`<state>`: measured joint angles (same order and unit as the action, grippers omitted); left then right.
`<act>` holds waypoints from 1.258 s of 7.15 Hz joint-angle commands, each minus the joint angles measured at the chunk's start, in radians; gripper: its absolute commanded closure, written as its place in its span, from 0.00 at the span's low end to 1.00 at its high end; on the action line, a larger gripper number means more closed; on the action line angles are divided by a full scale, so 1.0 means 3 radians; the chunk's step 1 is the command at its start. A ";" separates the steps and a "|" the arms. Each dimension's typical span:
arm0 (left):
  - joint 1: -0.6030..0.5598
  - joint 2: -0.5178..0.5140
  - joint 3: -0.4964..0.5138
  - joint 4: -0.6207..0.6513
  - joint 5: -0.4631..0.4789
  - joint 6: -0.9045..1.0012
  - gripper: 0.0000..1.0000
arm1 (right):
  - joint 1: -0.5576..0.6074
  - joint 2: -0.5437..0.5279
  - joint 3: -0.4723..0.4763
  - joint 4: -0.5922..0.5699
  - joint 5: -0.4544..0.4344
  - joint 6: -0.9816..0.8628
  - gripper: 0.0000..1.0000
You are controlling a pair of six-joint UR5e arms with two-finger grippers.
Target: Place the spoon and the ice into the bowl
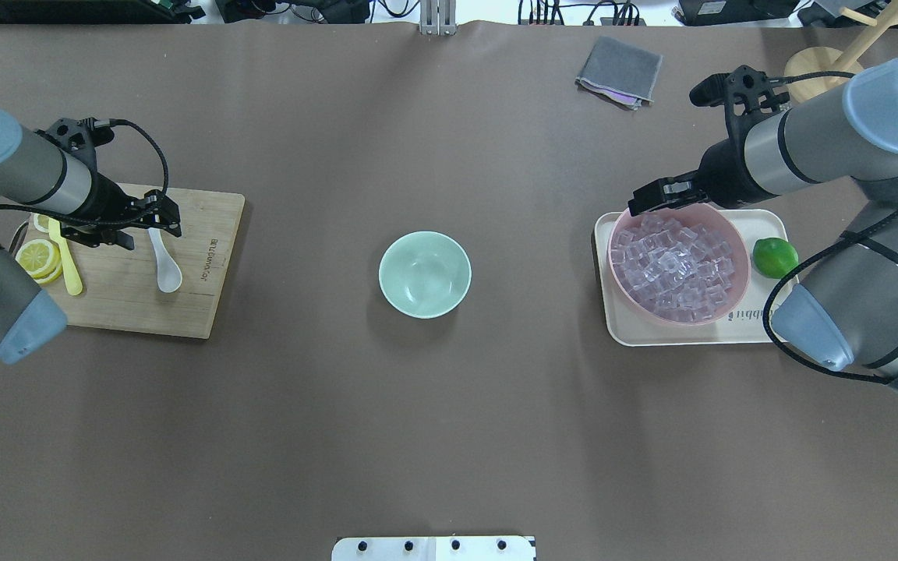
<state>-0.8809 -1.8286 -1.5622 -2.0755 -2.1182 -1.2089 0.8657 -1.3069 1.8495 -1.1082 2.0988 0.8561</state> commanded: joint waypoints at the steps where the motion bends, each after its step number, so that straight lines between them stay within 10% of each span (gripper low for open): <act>1: 0.0032 -0.0066 0.0130 -0.0015 0.0050 -0.0010 0.41 | -0.0032 0.0010 -0.0004 0.0002 -0.0006 0.0005 0.27; 4: 0.0037 -0.0061 0.0115 -0.0005 0.0040 -0.0045 1.00 | -0.0037 0.0010 -0.0024 0.0007 -0.0001 0.0005 0.26; 9: 0.0169 -0.0743 -0.0060 0.0015 -0.0338 -0.0621 1.00 | -0.0032 0.0031 -0.0009 0.0002 -0.0001 0.0041 0.26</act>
<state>-0.8586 -1.9581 -1.5839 -2.0710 -2.2000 -1.3261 0.8558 -1.2975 1.8460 -1.1069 2.1005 0.8675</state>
